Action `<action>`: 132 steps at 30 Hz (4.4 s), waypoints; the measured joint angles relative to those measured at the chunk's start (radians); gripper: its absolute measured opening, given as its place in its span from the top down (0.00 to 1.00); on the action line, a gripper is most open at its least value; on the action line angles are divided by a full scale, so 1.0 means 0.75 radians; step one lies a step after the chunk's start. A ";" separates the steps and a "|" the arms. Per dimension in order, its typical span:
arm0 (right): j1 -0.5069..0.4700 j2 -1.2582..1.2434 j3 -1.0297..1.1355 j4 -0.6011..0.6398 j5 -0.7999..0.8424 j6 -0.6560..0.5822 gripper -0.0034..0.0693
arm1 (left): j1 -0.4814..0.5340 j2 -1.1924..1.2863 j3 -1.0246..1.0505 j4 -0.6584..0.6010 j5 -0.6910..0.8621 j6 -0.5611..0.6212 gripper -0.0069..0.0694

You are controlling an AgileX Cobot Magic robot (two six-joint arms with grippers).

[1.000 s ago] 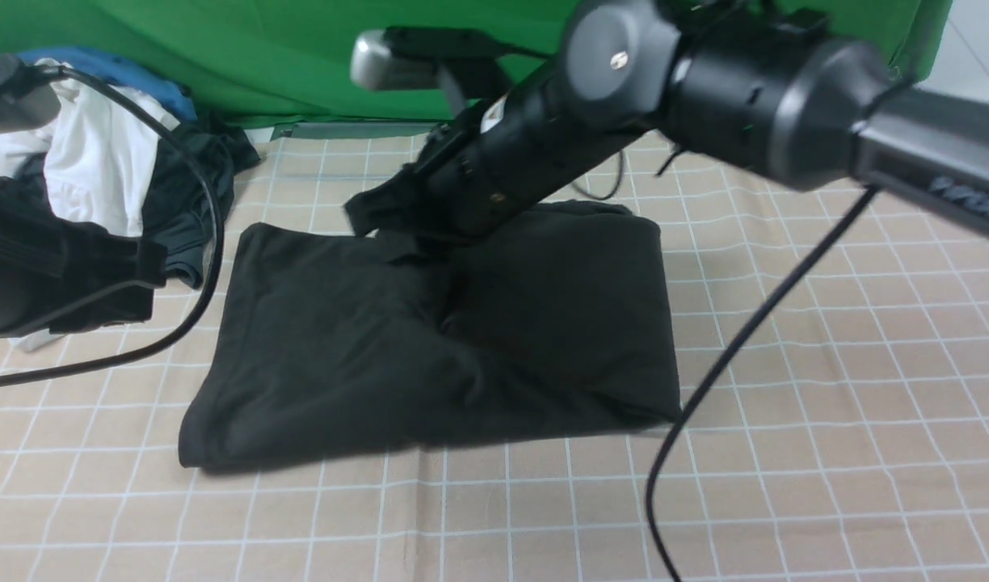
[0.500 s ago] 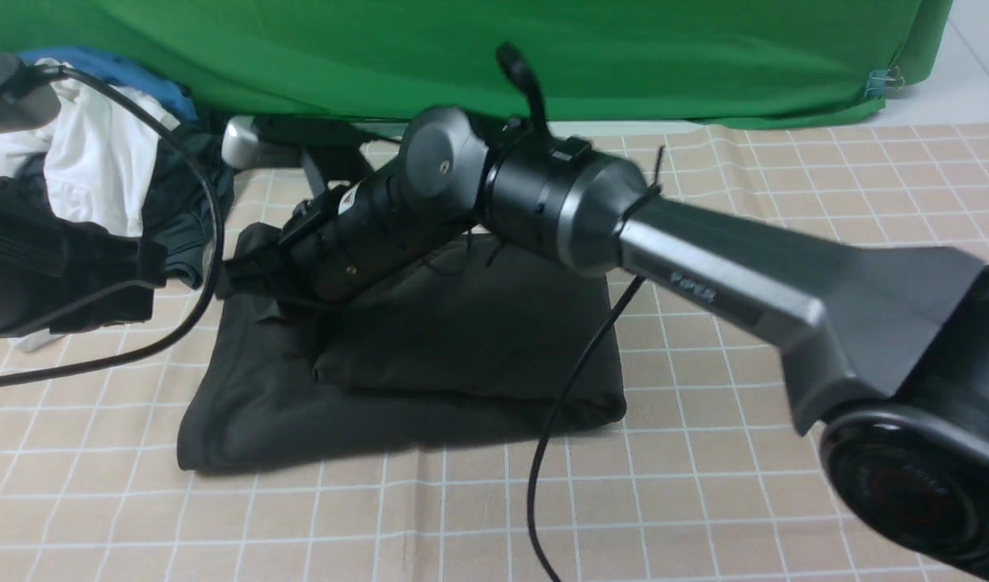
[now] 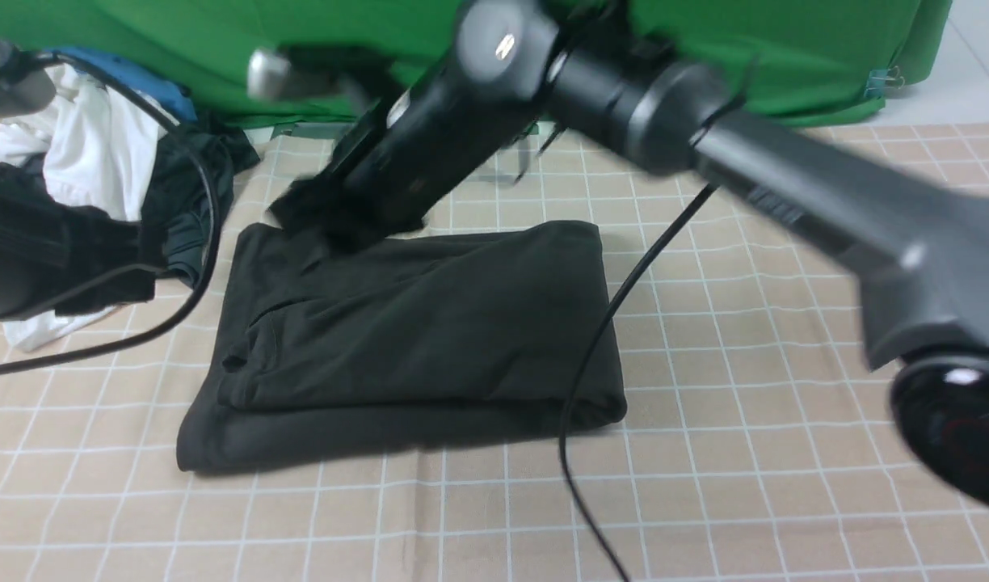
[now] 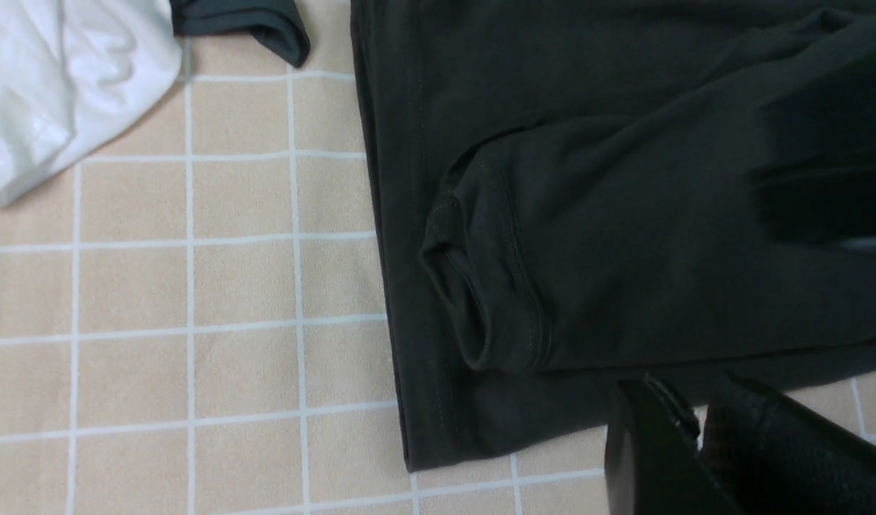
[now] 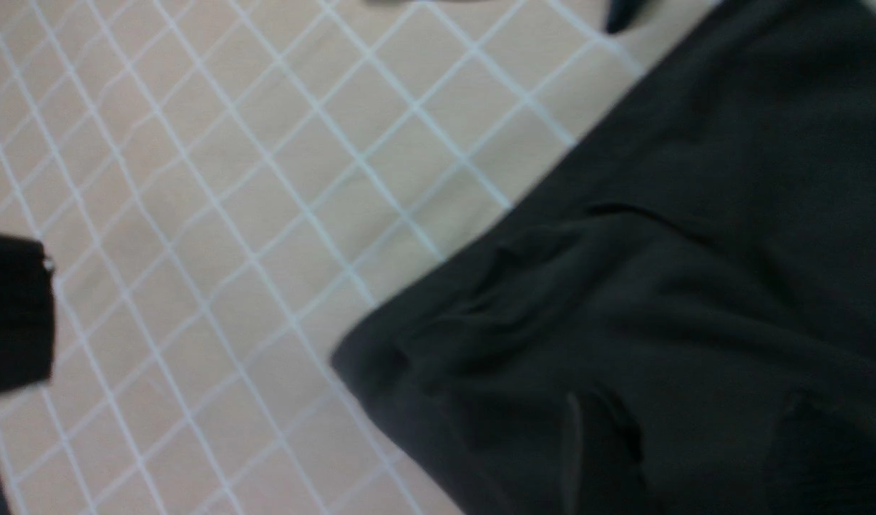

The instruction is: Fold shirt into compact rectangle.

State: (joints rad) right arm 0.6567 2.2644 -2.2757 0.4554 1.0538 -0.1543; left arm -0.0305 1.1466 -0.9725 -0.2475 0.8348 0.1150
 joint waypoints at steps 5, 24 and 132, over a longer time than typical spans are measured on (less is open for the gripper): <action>-0.142 -0.124 -0.025 -0.175 0.185 0.011 0.88 | 0.000 0.126 -0.038 -0.082 -0.066 -0.020 0.76; -0.246 -0.625 0.556 -0.358 0.220 -0.056 0.90 | 0.000 0.969 -0.373 -0.088 -0.120 0.079 0.33; -0.099 -1.766 1.158 -0.806 -0.352 0.277 0.90 | 0.081 -0.527 0.226 -0.240 -0.171 0.184 0.88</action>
State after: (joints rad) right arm 0.5827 0.9396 -1.4072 -0.1495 0.7901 0.0532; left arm 0.0303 0.7512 -0.8027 -0.4273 0.7069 0.2529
